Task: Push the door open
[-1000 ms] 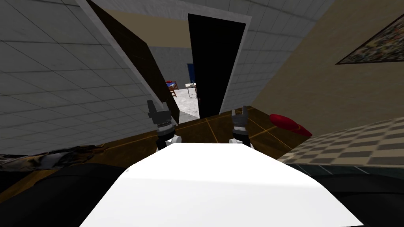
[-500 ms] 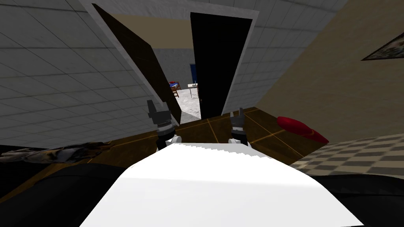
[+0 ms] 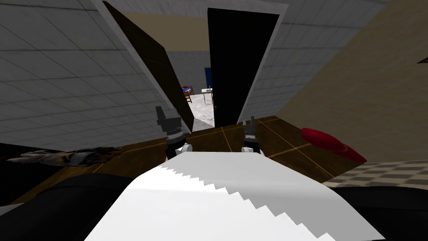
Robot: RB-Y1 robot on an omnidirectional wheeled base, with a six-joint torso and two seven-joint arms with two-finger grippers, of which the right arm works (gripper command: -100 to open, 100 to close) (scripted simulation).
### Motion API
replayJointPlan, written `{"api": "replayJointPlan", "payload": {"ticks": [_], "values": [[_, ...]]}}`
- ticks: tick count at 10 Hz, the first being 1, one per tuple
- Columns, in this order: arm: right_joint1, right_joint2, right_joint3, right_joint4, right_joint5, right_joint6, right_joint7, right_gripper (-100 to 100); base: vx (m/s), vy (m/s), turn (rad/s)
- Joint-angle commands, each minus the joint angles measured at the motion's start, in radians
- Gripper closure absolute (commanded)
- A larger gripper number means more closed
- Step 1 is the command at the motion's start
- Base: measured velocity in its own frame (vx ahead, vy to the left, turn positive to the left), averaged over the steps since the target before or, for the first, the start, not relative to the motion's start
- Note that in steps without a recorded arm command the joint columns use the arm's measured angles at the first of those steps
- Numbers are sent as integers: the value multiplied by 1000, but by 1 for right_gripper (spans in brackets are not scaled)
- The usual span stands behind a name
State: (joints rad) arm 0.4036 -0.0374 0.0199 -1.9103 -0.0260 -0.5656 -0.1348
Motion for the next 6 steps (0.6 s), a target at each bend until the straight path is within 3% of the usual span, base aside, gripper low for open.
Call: {"api": "replayJointPlan", "payload": {"ticks": [1, 6], "values": [[-22, -9, -10, 44, -6, -7, 3, -100, 88, 25, 104], [-81, -28, -33, 182, -19, -32, 19, -100, 102, 9, 104]]}}
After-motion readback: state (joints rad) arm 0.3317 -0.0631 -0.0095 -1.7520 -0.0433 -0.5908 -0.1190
